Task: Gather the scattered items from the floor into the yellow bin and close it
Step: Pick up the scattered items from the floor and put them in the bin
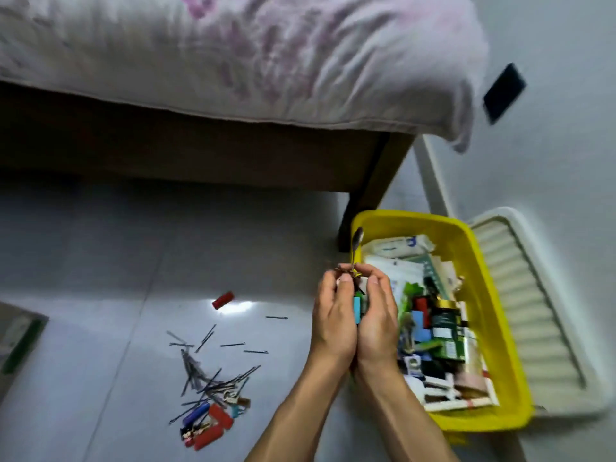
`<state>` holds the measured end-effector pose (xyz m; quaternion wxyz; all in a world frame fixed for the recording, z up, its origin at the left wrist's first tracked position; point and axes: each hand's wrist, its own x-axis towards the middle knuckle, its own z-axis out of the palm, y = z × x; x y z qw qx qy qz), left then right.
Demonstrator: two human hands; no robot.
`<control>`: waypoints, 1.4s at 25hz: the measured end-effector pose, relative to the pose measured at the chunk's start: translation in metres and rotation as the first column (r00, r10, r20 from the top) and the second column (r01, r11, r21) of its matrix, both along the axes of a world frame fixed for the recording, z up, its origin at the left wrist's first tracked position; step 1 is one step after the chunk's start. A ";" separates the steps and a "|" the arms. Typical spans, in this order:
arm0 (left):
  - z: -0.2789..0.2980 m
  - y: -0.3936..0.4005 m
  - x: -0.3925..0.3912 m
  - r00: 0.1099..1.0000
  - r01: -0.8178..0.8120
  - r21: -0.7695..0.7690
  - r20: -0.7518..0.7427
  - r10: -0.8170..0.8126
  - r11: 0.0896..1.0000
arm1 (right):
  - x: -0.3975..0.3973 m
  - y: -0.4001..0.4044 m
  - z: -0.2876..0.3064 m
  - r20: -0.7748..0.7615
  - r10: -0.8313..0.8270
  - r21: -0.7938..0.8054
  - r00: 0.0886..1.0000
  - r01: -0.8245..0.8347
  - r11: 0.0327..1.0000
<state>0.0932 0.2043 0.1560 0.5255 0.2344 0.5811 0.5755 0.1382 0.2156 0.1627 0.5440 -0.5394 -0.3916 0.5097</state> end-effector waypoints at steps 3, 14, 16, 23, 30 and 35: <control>0.017 0.033 0.066 0.969 0.230 -0.082 0.110 -0.221 0.970 | 0.075 0.023 0.004 -0.073 -0.197 -0.061 0.978 0.192 0.979; -0.047 0.004 0.062 0.065 0.581 -0.351 -0.879 -0.472 0.734 | 0.170 -0.011 -0.065 0.884 0.208 -0.153 0.418 -0.163 0.975; -0.061 0.004 0.069 -0.215 0.580 -0.467 -0.878 -0.428 0.667 | 0.177 -0.004 -0.075 0.941 0.272 -0.226 0.203 -0.223 0.948; -0.054 0.023 0.066 0.016 0.595 -0.266 -0.940 -0.342 0.759 | 0.163 0.021 -0.043 0.965 0.195 -0.154 0.178 -0.217 0.964; -0.081 -0.068 -0.067 0.462 0.099 -0.289 -0.834 -0.301 0.952 | 0.013 -0.023 -0.054 0.883 0.264 0.013 0.388 -0.584 0.812; -0.133 -0.128 -0.160 0.555 -0.168 -0.673 -0.669 -0.495 0.721 | -0.057 -0.032 -0.136 0.733 0.651 -0.404 0.197 -0.644 0.650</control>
